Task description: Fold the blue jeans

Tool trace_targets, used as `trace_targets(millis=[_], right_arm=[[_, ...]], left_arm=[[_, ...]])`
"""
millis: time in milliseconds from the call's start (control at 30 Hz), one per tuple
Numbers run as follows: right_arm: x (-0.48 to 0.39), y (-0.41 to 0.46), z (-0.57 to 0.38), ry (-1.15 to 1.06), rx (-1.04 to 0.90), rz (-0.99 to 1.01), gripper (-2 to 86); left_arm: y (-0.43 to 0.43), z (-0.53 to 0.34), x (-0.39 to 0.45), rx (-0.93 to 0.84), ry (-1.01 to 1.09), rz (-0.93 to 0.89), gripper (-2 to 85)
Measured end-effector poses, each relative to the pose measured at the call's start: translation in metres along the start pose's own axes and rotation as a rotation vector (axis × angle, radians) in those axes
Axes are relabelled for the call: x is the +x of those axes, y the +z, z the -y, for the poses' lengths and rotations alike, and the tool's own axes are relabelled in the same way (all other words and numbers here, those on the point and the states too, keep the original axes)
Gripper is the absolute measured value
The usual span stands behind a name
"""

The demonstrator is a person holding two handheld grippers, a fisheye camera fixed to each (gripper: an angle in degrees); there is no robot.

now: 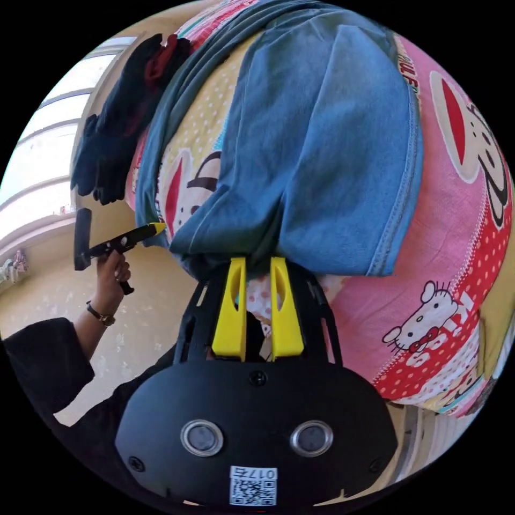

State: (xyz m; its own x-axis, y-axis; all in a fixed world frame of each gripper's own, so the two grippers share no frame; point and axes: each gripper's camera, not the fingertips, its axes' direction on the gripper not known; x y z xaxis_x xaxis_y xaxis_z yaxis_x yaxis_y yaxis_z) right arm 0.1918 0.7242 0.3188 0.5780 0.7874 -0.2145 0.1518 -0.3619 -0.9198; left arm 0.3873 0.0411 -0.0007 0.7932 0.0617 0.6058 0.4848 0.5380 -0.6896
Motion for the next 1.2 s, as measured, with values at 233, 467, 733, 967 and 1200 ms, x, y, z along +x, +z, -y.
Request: trace_targets(millis=[233, 467, 733, 967, 1200], right_arm=[[-0.006, -0.056, -0.047, -0.05, -0.251, -0.288, 4.3], [-0.075, -0.12, -0.063, 0.003, 0.036, -0.502, 11.1], [-0.167, -0.052, 0.031, -0.185, 0.091, 0.121, 12.3], [-0.2, 0.055, 0.114, 0.064, 0.057, 0.523, 11.2], [-0.232, 0.03, 0.095, -0.124, 0.117, 0.574, 2.7]], left_arm=[[-0.094, -0.019, -0.016, -0.135, 0.187, -0.542, -0.6], [-0.236, -0.072, -0.086, 0.118, 0.106, -0.96, -0.9], [-0.301, -0.084, -0.214, 0.311, -0.15, -1.058, -1.0], [-0.324, -0.043, -0.239, 0.301, -0.13, -1.046, -1.0], [-0.318, -0.03, -0.291, 0.261, -0.118, -1.083, -1.0]])
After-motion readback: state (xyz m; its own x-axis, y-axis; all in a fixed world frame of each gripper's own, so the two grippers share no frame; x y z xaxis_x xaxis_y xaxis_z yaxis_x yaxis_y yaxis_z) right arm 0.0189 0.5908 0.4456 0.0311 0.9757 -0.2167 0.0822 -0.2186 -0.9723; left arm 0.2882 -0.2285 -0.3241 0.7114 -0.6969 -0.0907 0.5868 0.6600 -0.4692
